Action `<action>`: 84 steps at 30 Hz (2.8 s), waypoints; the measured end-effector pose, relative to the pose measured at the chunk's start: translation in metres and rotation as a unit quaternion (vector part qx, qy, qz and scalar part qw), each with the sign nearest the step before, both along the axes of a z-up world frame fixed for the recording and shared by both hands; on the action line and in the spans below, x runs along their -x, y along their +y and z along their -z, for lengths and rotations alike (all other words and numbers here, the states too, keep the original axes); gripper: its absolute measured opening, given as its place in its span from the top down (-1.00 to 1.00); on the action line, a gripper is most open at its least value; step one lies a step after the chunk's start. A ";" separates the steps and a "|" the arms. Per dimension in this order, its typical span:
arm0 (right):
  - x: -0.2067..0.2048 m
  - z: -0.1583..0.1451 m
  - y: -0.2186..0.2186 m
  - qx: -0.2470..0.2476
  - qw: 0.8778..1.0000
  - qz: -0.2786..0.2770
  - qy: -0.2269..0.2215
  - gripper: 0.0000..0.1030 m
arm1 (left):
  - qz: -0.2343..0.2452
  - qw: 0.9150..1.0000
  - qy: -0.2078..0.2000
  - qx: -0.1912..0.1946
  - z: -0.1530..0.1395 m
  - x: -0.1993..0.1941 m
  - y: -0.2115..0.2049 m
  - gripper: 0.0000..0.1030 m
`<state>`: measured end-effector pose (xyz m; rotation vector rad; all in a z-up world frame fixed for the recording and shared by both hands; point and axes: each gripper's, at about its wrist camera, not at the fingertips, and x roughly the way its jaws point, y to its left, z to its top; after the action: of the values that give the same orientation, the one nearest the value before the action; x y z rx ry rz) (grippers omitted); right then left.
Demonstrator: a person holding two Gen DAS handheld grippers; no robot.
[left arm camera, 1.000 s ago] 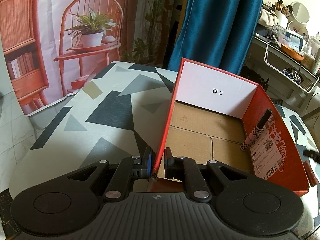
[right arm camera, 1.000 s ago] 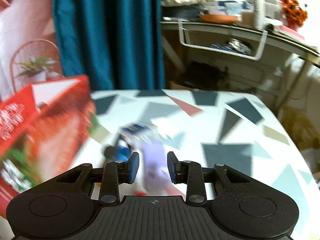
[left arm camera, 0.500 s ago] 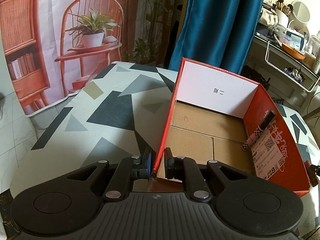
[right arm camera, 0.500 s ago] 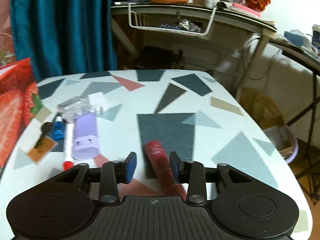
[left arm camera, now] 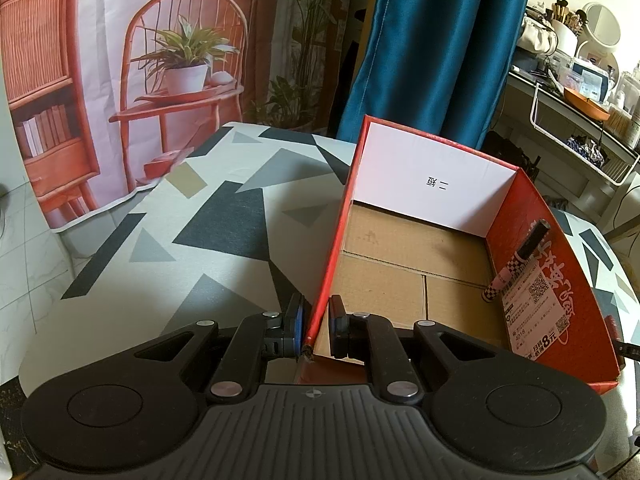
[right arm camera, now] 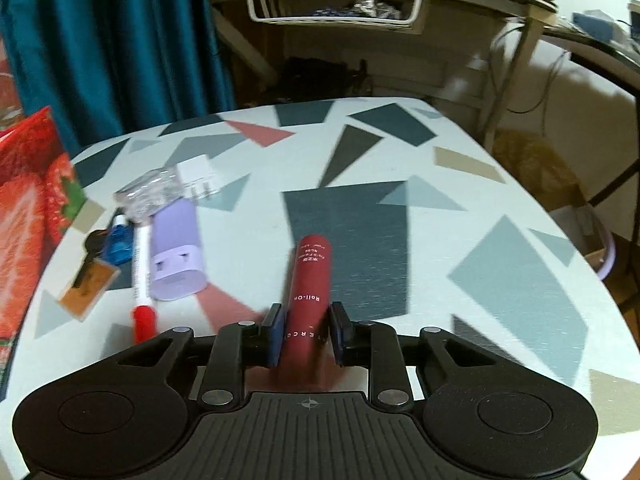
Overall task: Organize rigid objects
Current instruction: 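Move the right gripper back to the red lipstick tube, then grasp the red lipstick tube crosswise with the right gripper, then carry the lipstick tube into the red box and release it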
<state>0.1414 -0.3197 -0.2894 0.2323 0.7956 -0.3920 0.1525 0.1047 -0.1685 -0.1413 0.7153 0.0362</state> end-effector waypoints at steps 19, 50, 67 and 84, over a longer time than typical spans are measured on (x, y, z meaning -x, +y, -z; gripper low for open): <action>-0.020 -0.008 0.031 -0.121 0.992 -0.045 -0.003 0.51 | 0.000 1.000 0.000 0.000 0.001 0.000 0.000 0.74; -0.050 -0.013 0.063 -0.029 0.983 -0.182 -0.026 -0.99 | -0.002 1.000 0.000 0.001 0.002 0.001 -0.002 0.74; -0.064 0.013 0.085 -0.005 0.984 -0.176 -0.005 -0.93 | -0.002 1.000 0.001 -0.001 0.001 0.000 -0.002 0.74; -0.057 -0.005 0.089 0.000 0.979 -0.204 -0.031 -0.89 | -0.005 1.000 0.002 0.003 0.001 -0.001 -0.001 0.74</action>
<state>0.1982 -0.2304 -0.2839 0.0770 0.7595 0.0026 0.1531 0.1036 -0.1695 -0.1512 0.7197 0.0445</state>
